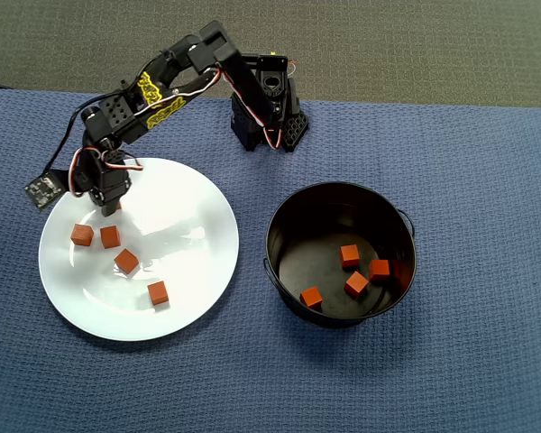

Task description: Pick up the red cubes from the white plate and place them in the black recipient

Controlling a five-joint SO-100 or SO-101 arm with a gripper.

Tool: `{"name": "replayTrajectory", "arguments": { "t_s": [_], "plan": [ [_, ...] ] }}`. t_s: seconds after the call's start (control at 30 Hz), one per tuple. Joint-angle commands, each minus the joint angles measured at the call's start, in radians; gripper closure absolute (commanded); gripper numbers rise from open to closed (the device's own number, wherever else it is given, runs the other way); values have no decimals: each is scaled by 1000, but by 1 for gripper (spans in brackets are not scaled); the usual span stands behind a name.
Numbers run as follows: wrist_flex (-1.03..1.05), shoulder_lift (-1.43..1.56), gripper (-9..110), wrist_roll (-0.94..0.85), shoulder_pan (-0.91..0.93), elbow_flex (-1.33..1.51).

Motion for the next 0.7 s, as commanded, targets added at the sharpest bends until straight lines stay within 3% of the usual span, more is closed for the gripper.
{"name": "replayTrajectory", "arguments": {
  "t_s": [0.0,0.13,0.23,0.67],
  "plan": [
    [-20,141,101,34,-29,49],
    [-15,163,99,48,-44,64],
    [-23,152,71,38,-48,63],
    [-29,44,67,-21,57,-46]
  ]
}}
